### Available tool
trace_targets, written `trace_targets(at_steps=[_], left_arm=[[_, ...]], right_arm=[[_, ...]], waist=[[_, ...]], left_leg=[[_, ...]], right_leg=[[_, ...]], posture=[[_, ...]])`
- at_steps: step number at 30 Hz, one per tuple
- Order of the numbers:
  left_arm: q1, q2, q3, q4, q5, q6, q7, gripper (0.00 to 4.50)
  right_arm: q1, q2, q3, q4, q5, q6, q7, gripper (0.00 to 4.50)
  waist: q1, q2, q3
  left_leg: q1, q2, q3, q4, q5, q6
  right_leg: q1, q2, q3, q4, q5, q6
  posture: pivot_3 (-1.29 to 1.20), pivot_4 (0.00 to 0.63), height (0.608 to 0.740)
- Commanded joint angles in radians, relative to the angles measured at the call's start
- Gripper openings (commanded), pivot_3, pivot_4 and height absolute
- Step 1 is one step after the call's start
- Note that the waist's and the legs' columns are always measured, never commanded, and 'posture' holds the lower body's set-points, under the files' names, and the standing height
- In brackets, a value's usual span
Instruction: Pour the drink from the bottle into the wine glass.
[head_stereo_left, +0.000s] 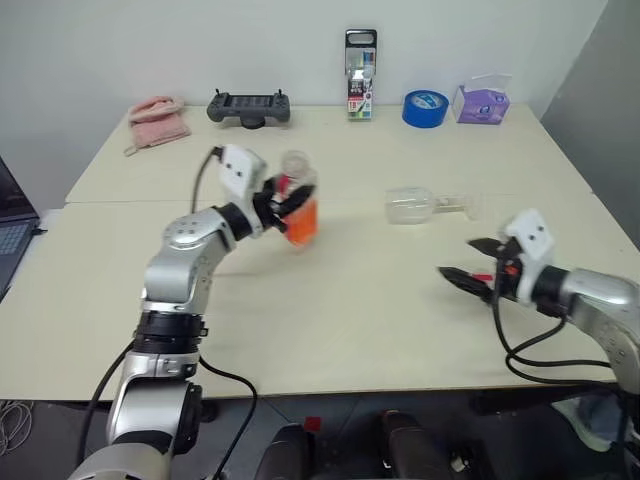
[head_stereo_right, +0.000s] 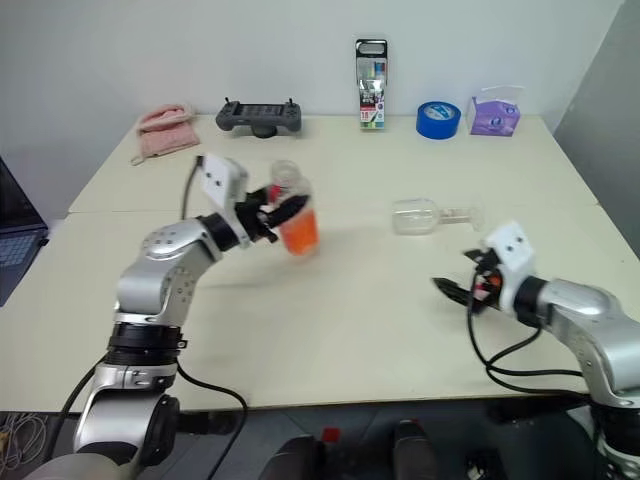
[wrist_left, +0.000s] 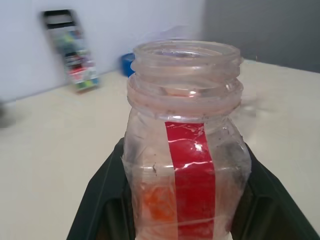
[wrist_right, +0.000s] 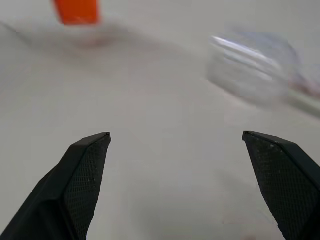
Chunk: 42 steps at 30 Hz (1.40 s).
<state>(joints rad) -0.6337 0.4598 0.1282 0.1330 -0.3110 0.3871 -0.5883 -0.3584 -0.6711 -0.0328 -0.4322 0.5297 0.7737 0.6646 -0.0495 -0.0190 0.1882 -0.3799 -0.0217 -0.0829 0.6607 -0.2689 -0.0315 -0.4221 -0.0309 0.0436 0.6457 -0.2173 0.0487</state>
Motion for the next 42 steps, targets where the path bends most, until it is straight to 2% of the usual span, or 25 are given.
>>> trace_targets(at_steps=[1, 4, 6, 9, 12, 21, 29, 36, 42], left_arm=[[-0.001, -0.006, 0.049, -0.026, 0.060, -0.006, 0.155, 1.79], [0.002, -0.031, 0.079, -0.008, 0.082, -0.023, 0.249, 1.79], [0.006, -0.044, 0.116, 0.021, 0.085, -0.063, 0.306, 1.79], [0.022, -0.044, 0.127, 0.054, 0.082, -0.119, 0.303, 1.79], [0.030, -0.053, 0.156, 0.088, 0.069, -0.144, 0.318, 1.79], [0.079, -0.047, 0.195, 0.111, 0.046, -0.145, 0.329, 1.79], [0.101, -0.033, 0.182, 0.105, 0.062, -0.139, 0.331, 4.43], [0.152, -0.036, 0.165, 0.055, 0.074, -0.113, 0.337, 4.47], [0.283, -0.048, 0.182, -0.115, 0.022, -0.039, 0.330, 4.47]], right_arm=[[-0.148, 0.171, 0.168, 0.016, -0.042, -0.068, -0.030, 4.50], [-0.263, 0.320, 0.257, 0.127, -0.137, -0.080, -0.128, 4.50], [-0.313, 0.417, 0.272, 0.163, -0.155, -0.088, -0.182, 4.50], [-0.349, 0.485, 0.290, 0.174, -0.179, -0.074, -0.210, 4.50], [-0.351, 0.511, 0.281, 0.164, -0.168, -0.066, -0.204, 4.50], [-0.333, 0.479, 0.275, 0.166, -0.176, -0.063, -0.174, 4.50], [-0.324, 0.462, 0.268, 0.172, -0.175, -0.063, -0.167, 4.50], [-0.325, 0.459, 0.259, 0.184, -0.182, -0.067, -0.176, 4.50], [-0.331, 0.375, 0.209, 0.251, -0.239, -0.115, -0.167, 4.50]], waist=[[0.001, 0.000, 0.000], [0.015, -0.001, 0.000], [0.024, -0.001, 0.000], [0.027, -0.002, -0.001], [0.030, -0.002, -0.001], [0.019, -0.002, -0.001], [0.018, -0.002, -0.001], [0.018, -0.002, -0.001], [0.019, -0.002, -0.001]], left_leg=[[0.000, 0.000, -0.001, 0.000, 0.000, 0.000], [-0.002, -0.001, -0.004, 0.001, 0.000, -0.001], [-0.003, -0.001, -0.005, 0.001, 0.000, -0.002], [-0.005, -0.002, -0.005, 0.001, 0.001, -0.004], [-0.005, -0.004, -0.004, 0.002, 0.000, -0.005], [-0.003, -0.003, -0.004, 0.001, 0.000, -0.004], [-0.003, -0.003, -0.003, 0.001, 0.000, -0.004], [-0.003, -0.003, -0.003, 0.001, 0.000, -0.004], [-0.003, -0.002, -0.003, 0.000, 0.000, -0.004]], right_leg=[[0.000, 0.000, -0.001, 0.000, 0.000, -0.001], [-0.001, -0.001, -0.003, 0.001, 0.002, -0.002], [-0.001, -0.006, -0.003, 0.001, 0.002, -0.002], [-0.002, -0.009, -0.002, 0.000, 0.003, -0.001], [-0.002, -0.011, -0.002, -0.002, 0.003, 0.000], [-0.002, -0.007, -0.003, 0.001, 0.003, 0.000], [-0.002, -0.007, -0.003, 0.001, 0.003, 0.000], [-0.002, -0.007, -0.003, 0.001, 0.003, 0.000], [-0.002, -0.007, -0.003, 0.001, 0.003, 0.000]], posture=[[0.00, 0.150, 0.740], [0.00, 0.150, 0.740], [0.00, 0.150, 0.740], [0.00, 0.150, 0.740], [0.00, 0.150, 0.740], [0.00, 0.150, 0.740], [0.00, 0.150, 0.740], [0.00, 0.150, 0.740], [0.00, 0.150, 0.740]])
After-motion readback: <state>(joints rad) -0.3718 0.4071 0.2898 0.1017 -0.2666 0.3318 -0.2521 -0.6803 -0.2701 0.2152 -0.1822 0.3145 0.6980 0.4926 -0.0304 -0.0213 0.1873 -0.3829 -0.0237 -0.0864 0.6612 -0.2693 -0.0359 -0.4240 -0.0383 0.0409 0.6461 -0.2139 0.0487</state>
